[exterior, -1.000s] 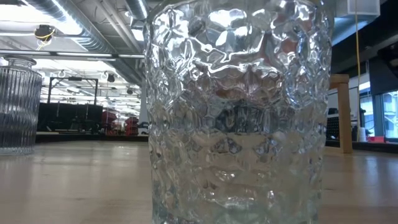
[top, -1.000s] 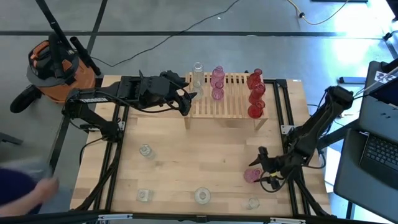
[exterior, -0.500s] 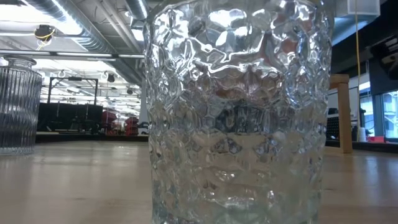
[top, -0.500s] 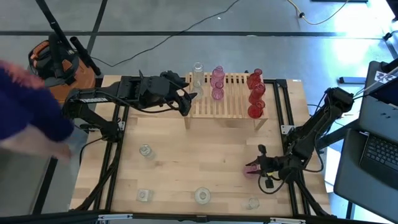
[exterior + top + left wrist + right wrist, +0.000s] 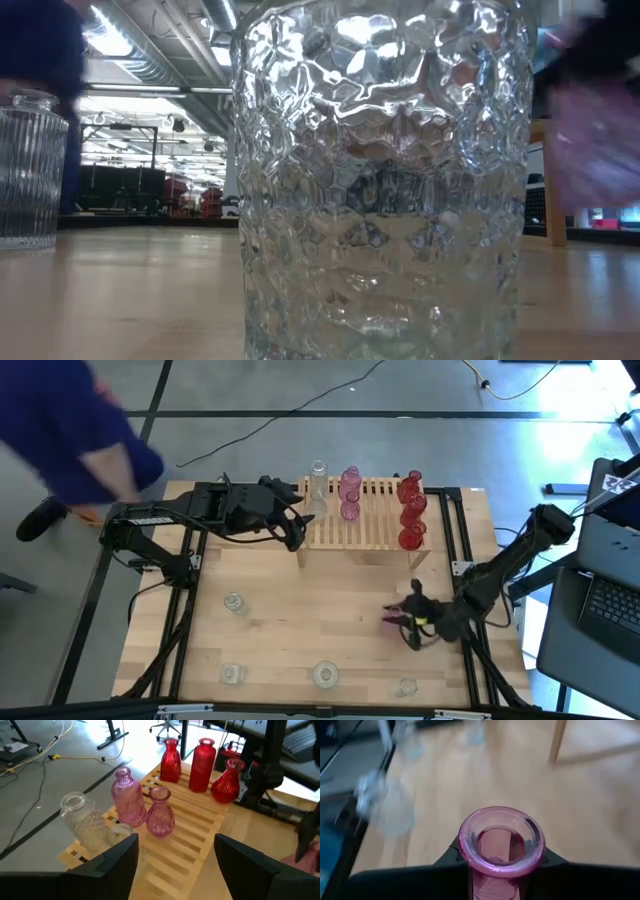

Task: Sort vases onto shelf
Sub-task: Put the pink vase on the shelf aligned with the other pink vase

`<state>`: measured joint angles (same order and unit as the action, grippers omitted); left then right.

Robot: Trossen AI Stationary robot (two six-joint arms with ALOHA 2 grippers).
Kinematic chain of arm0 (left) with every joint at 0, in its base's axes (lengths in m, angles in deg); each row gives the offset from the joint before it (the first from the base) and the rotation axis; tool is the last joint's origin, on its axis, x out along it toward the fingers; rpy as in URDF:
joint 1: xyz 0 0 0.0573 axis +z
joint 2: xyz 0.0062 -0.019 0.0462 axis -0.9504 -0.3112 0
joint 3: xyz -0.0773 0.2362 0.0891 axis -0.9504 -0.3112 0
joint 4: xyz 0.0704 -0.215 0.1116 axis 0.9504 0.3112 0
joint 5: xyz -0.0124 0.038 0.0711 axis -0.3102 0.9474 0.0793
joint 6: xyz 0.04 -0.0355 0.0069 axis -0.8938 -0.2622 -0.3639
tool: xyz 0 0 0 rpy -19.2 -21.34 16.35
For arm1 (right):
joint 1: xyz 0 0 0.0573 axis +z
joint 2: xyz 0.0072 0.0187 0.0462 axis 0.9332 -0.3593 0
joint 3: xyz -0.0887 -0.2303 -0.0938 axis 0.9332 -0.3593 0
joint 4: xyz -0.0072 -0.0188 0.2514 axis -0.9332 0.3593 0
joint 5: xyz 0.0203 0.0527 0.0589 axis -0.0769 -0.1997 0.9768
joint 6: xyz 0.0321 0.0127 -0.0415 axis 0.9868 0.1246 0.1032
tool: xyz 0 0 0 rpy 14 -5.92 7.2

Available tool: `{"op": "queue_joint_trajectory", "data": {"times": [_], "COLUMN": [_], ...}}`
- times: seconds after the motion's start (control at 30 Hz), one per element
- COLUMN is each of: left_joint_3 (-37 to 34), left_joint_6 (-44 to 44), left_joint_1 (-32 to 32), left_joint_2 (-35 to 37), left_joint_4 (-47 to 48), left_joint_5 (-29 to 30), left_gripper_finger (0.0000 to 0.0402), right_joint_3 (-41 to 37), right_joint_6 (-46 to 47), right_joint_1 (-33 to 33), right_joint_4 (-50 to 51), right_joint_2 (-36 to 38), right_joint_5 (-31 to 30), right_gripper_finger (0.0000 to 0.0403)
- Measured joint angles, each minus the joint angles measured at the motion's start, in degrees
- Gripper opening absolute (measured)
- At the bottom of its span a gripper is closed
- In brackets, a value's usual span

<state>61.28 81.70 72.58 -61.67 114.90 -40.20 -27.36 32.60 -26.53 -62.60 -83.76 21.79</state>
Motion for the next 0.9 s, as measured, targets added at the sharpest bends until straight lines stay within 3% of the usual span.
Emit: {"op": "queue_joint_trajectory", "data": {"times": [0.27, 0.43, 0.67, 0.9], "left_joint_3": [0.0, 0.0, 0.0, 0.0], "left_joint_6": [-2.8, -3.5, -6.5, -7.4], "left_joint_1": [0.2, 0.3, 2.5, 3.0], "left_joint_2": [0.2, 2.0, 5.0, 8.4], "left_joint_4": [2.7, 2.1, 2.4, 3.4], "left_joint_5": [0.7, 4.3, 6.5, 6.7], "left_gripper_finger": [0.0251, 0.0251, 0.0251, 0.0251], "right_joint_3": [17.3, 28.0, 38.5, 45.1], "right_joint_6": [-24.3, -34.5, -35.4, -32.1], "right_joint_1": [-18.8, -29.4, -37.8, -37.8], "right_joint_4": [0.1, 3.2, 7.0, 13.1], "right_joint_2": [-0.1, -4.8, -17.4, -23.4], "right_joint_5": [4.8, 10.1, 16.0, 8.9], "right_gripper_finger": [0.0053, 0.0053, 0.0053, 0.0053]}}
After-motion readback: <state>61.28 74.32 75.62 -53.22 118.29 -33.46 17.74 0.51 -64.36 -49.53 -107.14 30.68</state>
